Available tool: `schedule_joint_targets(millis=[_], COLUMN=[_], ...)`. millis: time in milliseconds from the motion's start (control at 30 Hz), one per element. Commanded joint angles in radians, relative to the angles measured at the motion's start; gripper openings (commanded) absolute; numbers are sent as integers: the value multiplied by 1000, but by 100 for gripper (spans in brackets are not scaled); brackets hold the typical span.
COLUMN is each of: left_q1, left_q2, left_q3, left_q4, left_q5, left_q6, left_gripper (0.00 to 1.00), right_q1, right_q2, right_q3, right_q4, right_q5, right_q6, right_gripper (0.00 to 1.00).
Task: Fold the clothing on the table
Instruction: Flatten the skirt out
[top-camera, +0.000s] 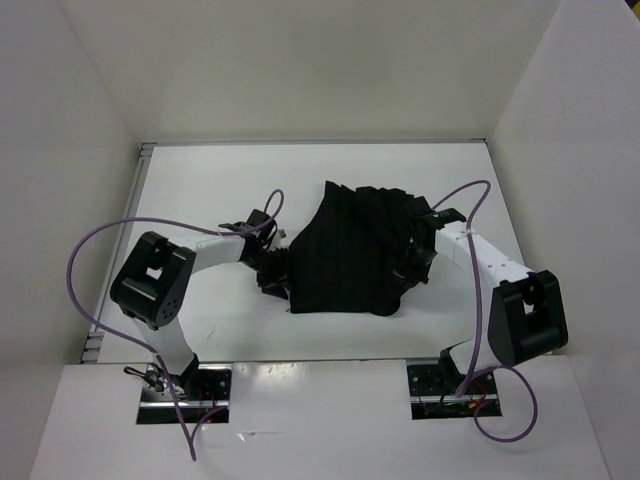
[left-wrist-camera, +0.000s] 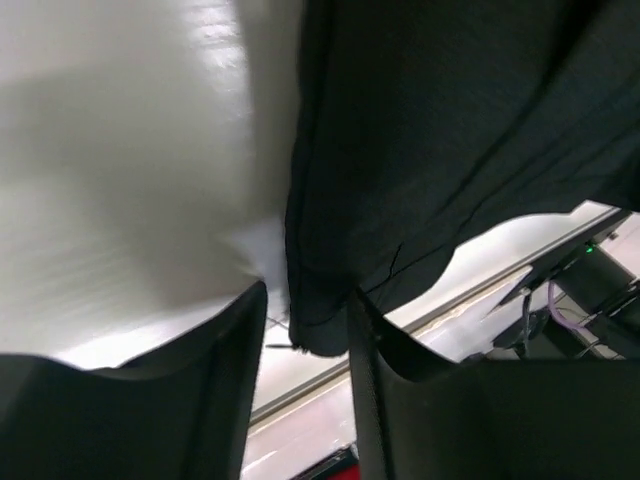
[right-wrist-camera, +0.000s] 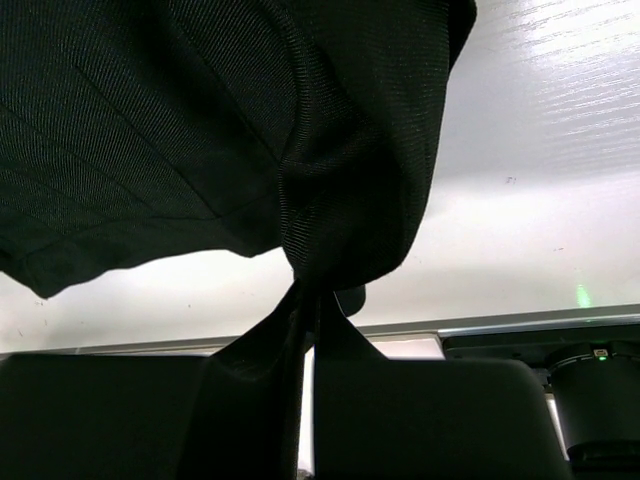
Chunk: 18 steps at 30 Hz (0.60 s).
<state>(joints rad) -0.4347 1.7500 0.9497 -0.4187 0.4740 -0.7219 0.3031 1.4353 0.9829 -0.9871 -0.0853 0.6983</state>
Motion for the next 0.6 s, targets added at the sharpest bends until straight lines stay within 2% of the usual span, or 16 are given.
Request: schedule_joint_targets(millis=[0,67,100,167,300,400,567], left_q1=[-18,-30,-42,-42,-44,-1,152], left_q2=[48,58,59,71,48,-19,-63], left_q3=[11,11,11,11,52,176,463], left_q4=[18,29,38,38,28,-29,-91], left_q5=[32,43,52,66,43,0,-70], left_q6=[-28,-37,-37,-48,-8,44,117], left_gripper=[41,35,27,1,0,0,0], right_q1=[1,1,1,-9,-47,-88,-127], right_q2=[4,4,4,-9,-45,-55,-23], right_q3=[33,33,33,33,42,118,390], right_q4=[28,28,28,28,47,70,117], right_q5=[21,21,21,21,21,-7,-34], right_q6=[-8,-8,-8,-8,-17,-46,-144], right_gripper=[2,2,2,2,2,0,0])
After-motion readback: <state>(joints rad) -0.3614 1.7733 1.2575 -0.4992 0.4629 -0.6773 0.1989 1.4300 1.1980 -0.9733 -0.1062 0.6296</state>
